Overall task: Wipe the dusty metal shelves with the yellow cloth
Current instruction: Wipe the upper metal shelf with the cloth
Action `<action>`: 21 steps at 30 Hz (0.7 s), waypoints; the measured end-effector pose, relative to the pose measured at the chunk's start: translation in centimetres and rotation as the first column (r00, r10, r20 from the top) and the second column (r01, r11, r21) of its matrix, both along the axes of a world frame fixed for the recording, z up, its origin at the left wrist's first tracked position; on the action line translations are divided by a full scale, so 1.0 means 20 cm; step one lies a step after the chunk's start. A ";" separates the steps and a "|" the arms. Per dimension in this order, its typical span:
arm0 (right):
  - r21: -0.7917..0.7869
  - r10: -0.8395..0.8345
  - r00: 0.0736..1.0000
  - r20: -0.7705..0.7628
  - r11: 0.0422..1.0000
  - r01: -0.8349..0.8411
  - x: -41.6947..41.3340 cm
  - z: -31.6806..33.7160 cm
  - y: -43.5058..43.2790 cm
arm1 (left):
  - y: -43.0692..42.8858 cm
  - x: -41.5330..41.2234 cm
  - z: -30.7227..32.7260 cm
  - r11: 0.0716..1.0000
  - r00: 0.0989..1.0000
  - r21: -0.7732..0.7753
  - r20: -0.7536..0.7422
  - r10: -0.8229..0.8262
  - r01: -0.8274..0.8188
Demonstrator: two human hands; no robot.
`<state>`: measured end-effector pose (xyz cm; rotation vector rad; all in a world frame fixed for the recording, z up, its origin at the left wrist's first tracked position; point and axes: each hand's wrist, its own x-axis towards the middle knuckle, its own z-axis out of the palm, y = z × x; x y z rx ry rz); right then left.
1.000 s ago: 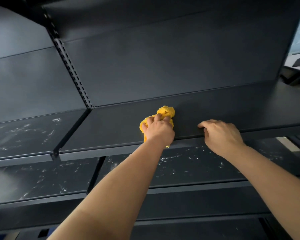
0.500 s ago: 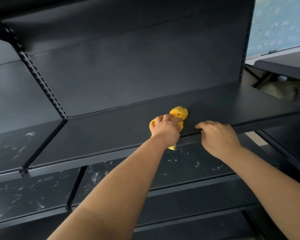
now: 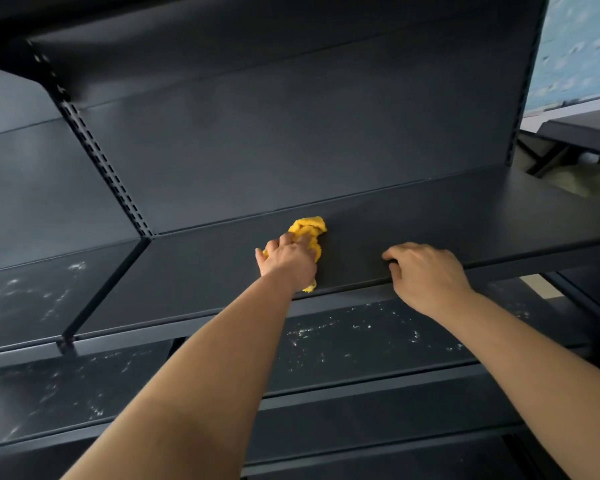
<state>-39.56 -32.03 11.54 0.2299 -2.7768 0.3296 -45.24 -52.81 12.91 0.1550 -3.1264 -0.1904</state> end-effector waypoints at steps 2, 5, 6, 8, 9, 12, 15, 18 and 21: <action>0.009 -0.010 1.000 0.006 1.000 0.010 -0.03 0.00 -0.02 | -0.06 -0.05 0.00 1.000 1.000 -0.009 0.006 0.023 -0.023; 0.001 -0.048 0.999 0.017 0.999 0.048 -0.08 0.00 -0.02 | -0.15 -0.15 0.00 0.999 0.999 -0.001 -0.001 0.044 -0.044; 0.000 -0.063 0.998 0.031 0.998 0.063 -0.10 0.01 -0.03 | -0.18 -0.19 0.00 0.999 0.999 0.003 -0.001 0.053 -0.053; 0.008 -0.088 0.994 0.067 0.996 0.088 -0.14 0.01 -0.03 | -0.22 -0.26 0.00 0.998 0.998 0.009 0.005 0.064 -0.064; 0.009 -0.098 0.992 0.083 0.995 0.098 -0.16 0.01 -0.04 | -0.23 -0.30 0.00 0.998 0.998 0.007 0.009 0.060 -0.060; -0.009 -0.121 0.987 0.104 0.992 0.123 -0.21 0.01 -0.08 | -0.25 -0.42 0.01 1.000 0.999 -0.004 0.029 0.015 -0.015; -0.017 -0.134 0.986 0.101 0.990 0.137 -0.25 0.01 -0.13 | -0.24 -0.53 0.00 0.999 0.999 -0.017 0.034 -0.041 0.042; -0.019 -0.156 0.983 0.099 0.987 0.158 -0.28 0.00 -0.18 | -0.18 -0.61 -0.01 0.992 0.992 -0.016 0.014 -0.126 0.127; -0.024 -0.194 0.978 0.080 0.980 0.196 -0.29 -0.01 -0.20 | -0.10 -0.66 0.00 0.970 0.970 -0.015 0.008 -0.242 0.242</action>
